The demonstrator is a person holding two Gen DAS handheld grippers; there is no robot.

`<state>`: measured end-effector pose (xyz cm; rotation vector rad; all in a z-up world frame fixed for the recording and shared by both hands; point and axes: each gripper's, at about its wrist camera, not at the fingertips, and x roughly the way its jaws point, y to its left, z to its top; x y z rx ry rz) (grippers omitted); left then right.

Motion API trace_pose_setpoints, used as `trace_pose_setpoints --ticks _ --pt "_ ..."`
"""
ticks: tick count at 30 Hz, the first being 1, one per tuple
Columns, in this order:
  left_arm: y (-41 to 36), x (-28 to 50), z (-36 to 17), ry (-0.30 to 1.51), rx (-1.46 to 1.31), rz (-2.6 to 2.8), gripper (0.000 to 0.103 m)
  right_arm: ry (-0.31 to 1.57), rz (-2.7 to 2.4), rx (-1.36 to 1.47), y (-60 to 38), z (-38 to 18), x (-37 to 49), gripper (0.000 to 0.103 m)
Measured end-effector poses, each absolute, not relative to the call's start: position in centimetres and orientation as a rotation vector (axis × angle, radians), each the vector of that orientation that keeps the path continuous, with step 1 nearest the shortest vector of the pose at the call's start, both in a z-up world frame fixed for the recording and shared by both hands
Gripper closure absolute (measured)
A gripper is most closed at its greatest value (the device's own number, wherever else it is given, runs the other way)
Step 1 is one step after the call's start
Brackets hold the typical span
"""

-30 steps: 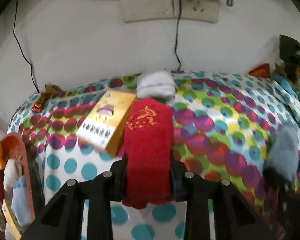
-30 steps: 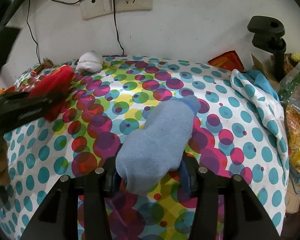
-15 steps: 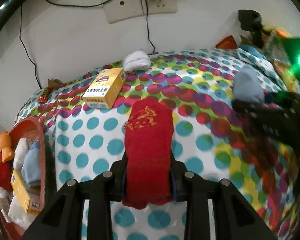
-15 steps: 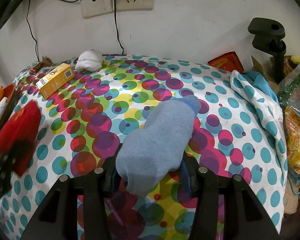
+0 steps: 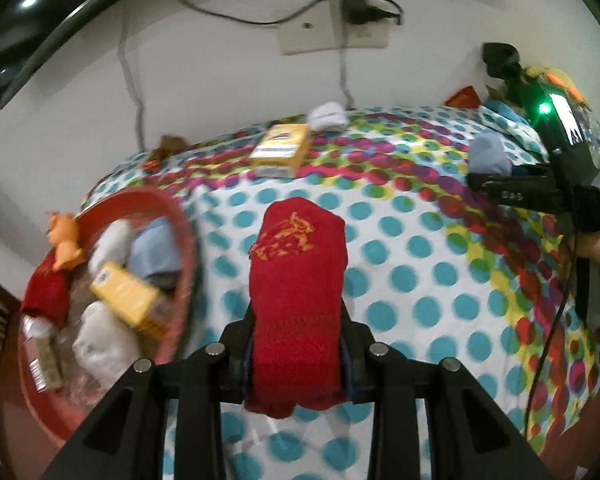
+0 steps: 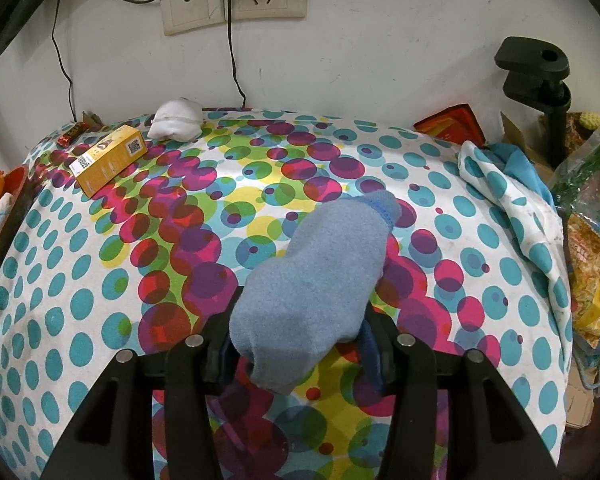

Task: Organize objects
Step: 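Carry the red sock with the left gripper onto the red tray and release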

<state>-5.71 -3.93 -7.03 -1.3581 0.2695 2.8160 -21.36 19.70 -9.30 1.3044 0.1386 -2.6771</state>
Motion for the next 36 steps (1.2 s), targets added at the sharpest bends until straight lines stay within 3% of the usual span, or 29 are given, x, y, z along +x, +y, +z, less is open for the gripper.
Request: trace_pose_setpoints --ticks 16,23,31,36 --pt "-20.1 -1.6 -4.0 0.009 -1.478 3.100 0.070 0.139 -2.684 1.306 19.8 -9.3 -21.4 0.056" --pt "-26.5 -2.4 -6.1 -0.055 -1.642 3.151 0.070 0.136 -2.683 1.306 19.8 -9.3 -21.4 0.055" --pt "-28.9 -4.0 -9.3 -0.262 -1.729 3.054 0.070 0.137 -2.684 1.306 19.8 -9.3 -21.5 0.055" --pt "-28.9 -4.5 -10.1 -0.212 -1.738 3.055 0.067 0.140 -2.686 1.307 19.7 -9.3 -21.4 0.054"
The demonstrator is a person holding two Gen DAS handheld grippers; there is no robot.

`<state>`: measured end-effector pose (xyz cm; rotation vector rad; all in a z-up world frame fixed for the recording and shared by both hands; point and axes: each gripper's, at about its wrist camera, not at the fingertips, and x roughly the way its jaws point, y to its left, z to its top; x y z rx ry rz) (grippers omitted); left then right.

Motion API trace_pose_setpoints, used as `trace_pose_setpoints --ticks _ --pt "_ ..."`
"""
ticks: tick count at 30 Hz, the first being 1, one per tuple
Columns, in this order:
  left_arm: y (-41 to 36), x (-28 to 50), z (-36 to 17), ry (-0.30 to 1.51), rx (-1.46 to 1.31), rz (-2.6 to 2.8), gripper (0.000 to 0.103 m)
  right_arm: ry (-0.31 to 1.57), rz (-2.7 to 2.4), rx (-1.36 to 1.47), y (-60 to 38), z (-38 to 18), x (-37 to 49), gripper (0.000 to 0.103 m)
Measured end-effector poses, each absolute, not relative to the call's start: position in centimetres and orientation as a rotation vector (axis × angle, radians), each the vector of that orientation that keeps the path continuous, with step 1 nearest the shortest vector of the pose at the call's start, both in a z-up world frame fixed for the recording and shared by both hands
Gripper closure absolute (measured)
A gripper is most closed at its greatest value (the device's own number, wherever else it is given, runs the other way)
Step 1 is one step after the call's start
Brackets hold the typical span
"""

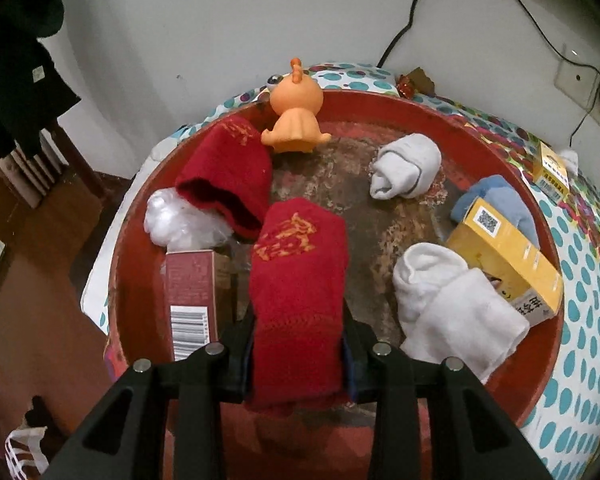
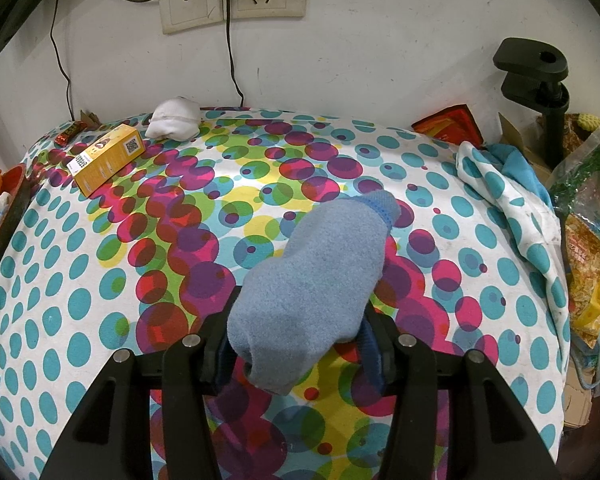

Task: Organize objects
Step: 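Carry the red sock with the left gripper onto the red tray and release, then carry the light blue sock with the right gripper onto the red tray and release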

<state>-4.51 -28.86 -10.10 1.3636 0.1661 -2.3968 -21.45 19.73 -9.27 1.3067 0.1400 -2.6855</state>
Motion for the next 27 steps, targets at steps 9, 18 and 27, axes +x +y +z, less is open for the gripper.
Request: trace_pose_setpoints --ticks 9,18,27 --pt "-29.1 -3.1 -10.1 0.190 1.323 -2.398 0.049 0.147 -2.694 1.313 20.1 -9.2 -21.5 0.051" --pt "-27.2 0.6 -7.9 0.054 1.128 -2.413 0.045 0.163 -2.698 1.311 20.0 -9.1 -21.6 0.052" --pt "-26.7 2.1 -6.6 0.027 1.055 -2.411 0.041 0.166 -2.764 1.356 18.3 -8.7 -21.0 0.072"
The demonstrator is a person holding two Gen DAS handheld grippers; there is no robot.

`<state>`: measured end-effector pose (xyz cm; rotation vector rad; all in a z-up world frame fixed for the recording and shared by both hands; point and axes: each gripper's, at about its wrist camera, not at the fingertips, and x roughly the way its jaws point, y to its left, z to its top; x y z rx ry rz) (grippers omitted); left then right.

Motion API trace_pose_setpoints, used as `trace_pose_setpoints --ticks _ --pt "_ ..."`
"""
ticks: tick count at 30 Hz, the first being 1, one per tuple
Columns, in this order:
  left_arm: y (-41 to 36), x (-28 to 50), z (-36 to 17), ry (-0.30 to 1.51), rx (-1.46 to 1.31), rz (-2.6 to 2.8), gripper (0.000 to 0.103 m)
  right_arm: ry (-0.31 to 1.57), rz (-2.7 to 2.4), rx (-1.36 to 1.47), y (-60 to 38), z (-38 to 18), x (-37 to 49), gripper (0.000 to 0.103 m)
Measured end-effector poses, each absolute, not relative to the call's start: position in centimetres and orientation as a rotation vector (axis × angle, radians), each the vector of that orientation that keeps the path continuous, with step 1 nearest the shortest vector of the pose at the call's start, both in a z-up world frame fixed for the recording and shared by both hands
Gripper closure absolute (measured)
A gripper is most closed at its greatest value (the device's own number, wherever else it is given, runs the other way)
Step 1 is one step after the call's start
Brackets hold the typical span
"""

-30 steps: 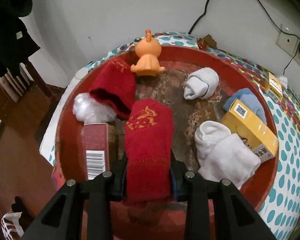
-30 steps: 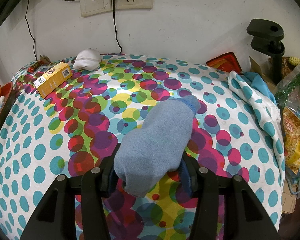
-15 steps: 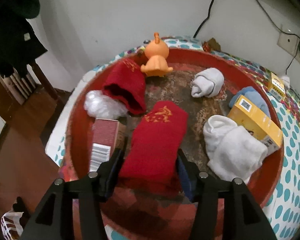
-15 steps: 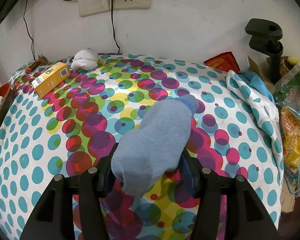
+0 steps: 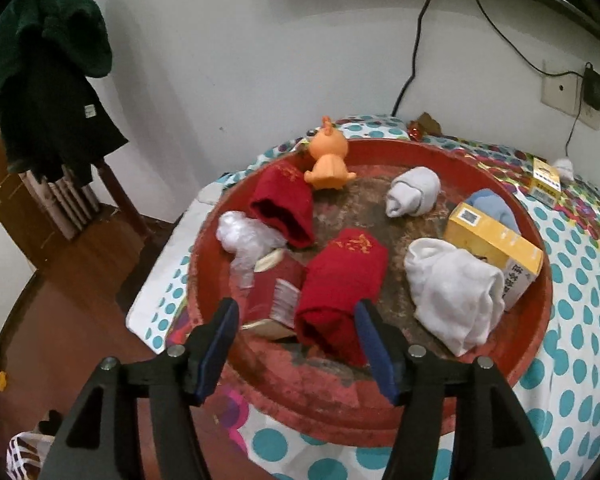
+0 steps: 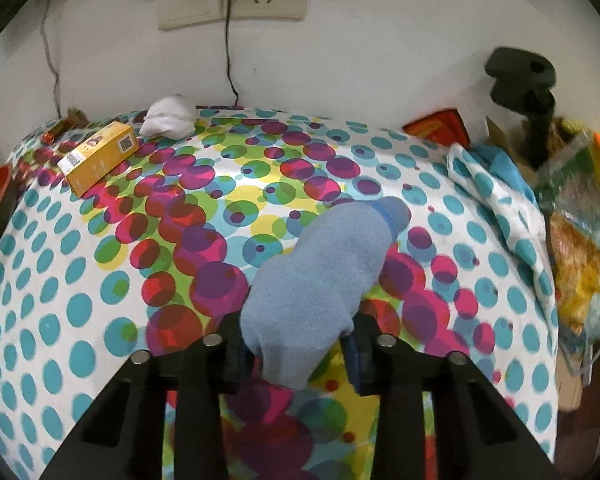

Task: Organize objects
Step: 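Carry the light blue sock with the right gripper onto the red tray and release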

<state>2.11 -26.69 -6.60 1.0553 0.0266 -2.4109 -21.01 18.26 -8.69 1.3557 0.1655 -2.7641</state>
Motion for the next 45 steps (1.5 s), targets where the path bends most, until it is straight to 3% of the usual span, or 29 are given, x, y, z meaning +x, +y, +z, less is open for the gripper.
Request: trace_pose_setpoints --ticks 9,25,35,45 --pt "-28.5 3.0 -5.5 0.102 1.042 -2.421 0.040 0.195 -2.687 1.237 11.0 -6.2 -16.5 0.072" --pt "-32.8 4.4 -5.4 0.305 1.041 -2.373 0.040 0.387 -2.313 0.993 -13.3 -1.7 -10.4 0.072" --pt "-35.1 5.2 -5.6 0.417 1.035 -2.364 0.040 0.492 -2.175 1.053 -22.4 -3.9 -10.2 0.071" --pt "-35.7 5.0 -6.3 0.433 1.051 -2.350 0.040 0.536 -2.178 1.130 -24.1 -6.3 -12.3 0.067"
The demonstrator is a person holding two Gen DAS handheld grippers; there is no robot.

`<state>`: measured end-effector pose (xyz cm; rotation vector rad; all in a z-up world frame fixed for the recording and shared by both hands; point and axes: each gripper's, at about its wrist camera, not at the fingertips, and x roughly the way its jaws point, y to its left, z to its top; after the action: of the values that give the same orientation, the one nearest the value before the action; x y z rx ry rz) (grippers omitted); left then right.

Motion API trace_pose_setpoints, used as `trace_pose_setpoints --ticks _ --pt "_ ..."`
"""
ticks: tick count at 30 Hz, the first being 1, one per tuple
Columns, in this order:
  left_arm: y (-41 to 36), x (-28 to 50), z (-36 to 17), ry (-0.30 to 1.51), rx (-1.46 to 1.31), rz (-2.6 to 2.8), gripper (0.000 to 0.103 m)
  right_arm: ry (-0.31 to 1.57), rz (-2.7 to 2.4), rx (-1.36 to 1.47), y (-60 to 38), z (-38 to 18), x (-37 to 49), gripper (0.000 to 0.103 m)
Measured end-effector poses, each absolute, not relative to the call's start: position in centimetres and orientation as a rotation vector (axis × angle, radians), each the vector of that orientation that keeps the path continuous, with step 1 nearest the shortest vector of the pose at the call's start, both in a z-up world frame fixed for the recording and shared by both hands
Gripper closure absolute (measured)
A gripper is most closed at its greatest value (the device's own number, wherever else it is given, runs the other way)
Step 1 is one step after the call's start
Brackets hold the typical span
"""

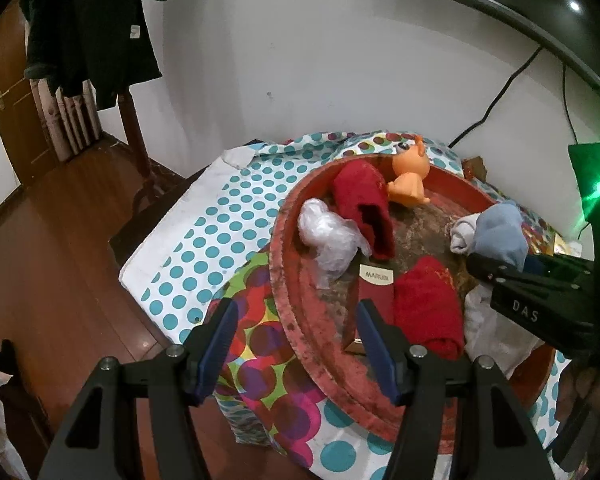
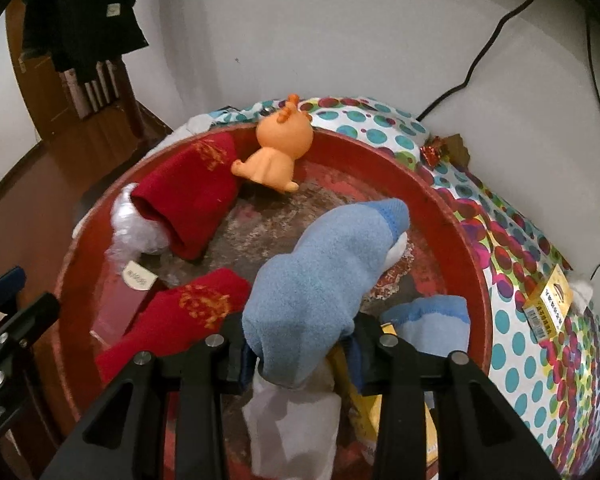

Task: Organize objects
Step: 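Carry the light blue sock with the right gripper onto the red tray and release, then grasp the rolled white sock on the cloth with the right gripper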

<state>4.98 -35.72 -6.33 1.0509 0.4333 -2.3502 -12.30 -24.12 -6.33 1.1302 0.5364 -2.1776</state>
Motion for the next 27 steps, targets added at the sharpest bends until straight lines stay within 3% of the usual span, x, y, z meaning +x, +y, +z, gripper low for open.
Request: trace_pose_setpoints --ticks 5,7,15,27 --pt "-35.2 4.6 -6.4 0.404 1.056 -2.359 0.040 0.523 -2.182 1.125 -23.8 -6.7 -12.3 0.057" --pt "-35.0 4.6 -6.5 0.400 1.058 -2.364 0.040 0.509 -2.185 1.110 -23.6 -6.4 -12.0 0.045" --pt "-33.8 4.2 -6.3 0.335 1.059 -2.373 0.040 0.350 -2.205 1.037 -19.7 -3.7 -10.4 0.033" --pt "-28.2 3.0 -5.3 0.143 1.056 -2.491 0.040 0.179 -2.501 1.136 -2.4 -3.9 -15.4 0.030"
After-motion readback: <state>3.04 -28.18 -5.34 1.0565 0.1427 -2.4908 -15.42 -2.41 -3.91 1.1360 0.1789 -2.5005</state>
